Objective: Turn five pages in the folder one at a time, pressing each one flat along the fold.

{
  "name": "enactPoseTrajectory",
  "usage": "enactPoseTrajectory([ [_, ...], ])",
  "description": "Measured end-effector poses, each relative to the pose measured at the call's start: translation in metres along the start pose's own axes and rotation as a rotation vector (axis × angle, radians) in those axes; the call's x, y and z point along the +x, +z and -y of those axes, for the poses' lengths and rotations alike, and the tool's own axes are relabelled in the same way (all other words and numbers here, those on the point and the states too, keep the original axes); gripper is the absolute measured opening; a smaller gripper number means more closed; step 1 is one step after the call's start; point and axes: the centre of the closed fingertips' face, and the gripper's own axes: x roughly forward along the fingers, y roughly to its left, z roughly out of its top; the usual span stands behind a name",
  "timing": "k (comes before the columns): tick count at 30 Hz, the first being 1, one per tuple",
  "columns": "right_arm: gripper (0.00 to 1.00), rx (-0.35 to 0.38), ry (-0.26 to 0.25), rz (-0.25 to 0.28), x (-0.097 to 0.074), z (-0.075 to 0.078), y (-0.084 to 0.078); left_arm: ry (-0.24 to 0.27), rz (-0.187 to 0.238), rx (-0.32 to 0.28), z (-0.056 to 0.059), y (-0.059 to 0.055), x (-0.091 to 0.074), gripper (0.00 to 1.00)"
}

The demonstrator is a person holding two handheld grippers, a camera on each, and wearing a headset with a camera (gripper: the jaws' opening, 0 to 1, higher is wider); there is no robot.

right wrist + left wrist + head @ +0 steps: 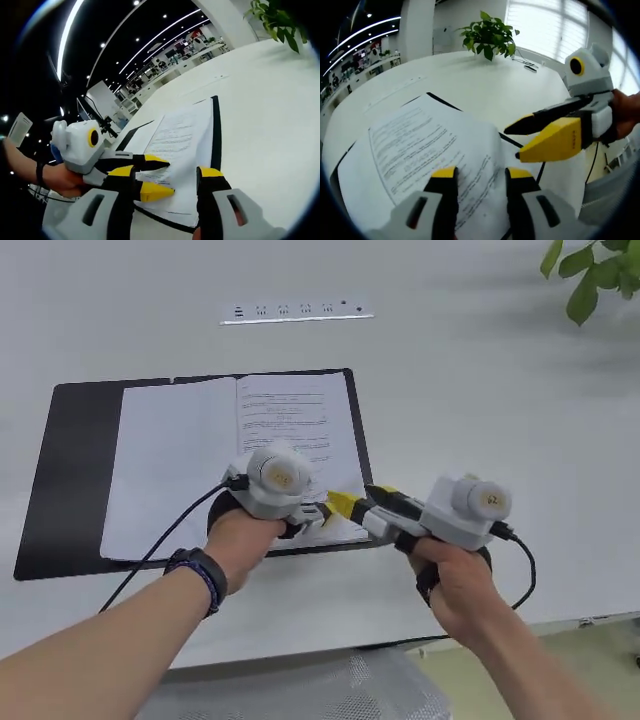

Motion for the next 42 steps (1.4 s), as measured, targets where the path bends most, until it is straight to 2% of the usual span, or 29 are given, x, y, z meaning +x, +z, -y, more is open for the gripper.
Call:
enactPoseTrajectory([
  [6, 0.47, 0.023, 0.006, 0.002, 0.015, 0.007, 0.009, 0.006, 0.008, -0.034, -0.003, -0.001, -0.003, 0.32],
  [11, 0.40, 0.020, 0.031, 0.005, 0.015, 0.002, 0.012, 0.008, 0.018, -0.077, -0.005, -0.002, -0.007, 0.32],
  [13, 0.36, 0.024, 0.038, 0.012, 0.013, -0.001, 0.013, -0.003, 0.016, -0.079, -0.003, -0.003, -0.009, 0.34],
  [15, 0.32, 0.028, 0.040, 0.017, 0.011, -0.001, 0.013, -0.015, -0.002, -0.057, 0.000, -0.006, -0.012, 0.38],
  [18, 0.24, 0.040, 0.039, 0.030, 0.006, -0.002, 0.012, -0.023, -0.014, -0.075, 0.001, -0.010, -0.018, 0.44],
  [20, 0.19, 0.053, 0.044, 0.037, 0.005, -0.004, 0.012, -0.026, -0.009, -0.099, 0.003, -0.011, -0.024, 0.49],
  [23, 0.14, 0.060, 0.052, 0.042, 0.003, -0.008, 0.011, -0.018, -0.010, -0.098, 0.005, -0.015, -0.035, 0.53],
  [28, 0.00, 0.073, 0.080, 0.028, 0.004, -0.021, 0.005, 0.039, 0.018, -0.144, -0.002, -0.018, -0.059, 0.58],
  [30, 0.00, 0.071, 0.093, 0.035, 0.003, -0.028, 0.006, 0.062, 0.031, -0.159, -0.004, -0.020, -0.069, 0.59],
  [34, 0.00, 0.072, 0.105, 0.046, 0.005, -0.039, 0.008, 0.083, 0.021, -0.142, -0.007, -0.026, -0.086, 0.60],
  [42, 0.00, 0.084, 0.120, 0.064, 0.009, -0.055, 0.011, 0.132, 0.050, -0.161, -0.019, -0.028, -0.114, 0.61],
])
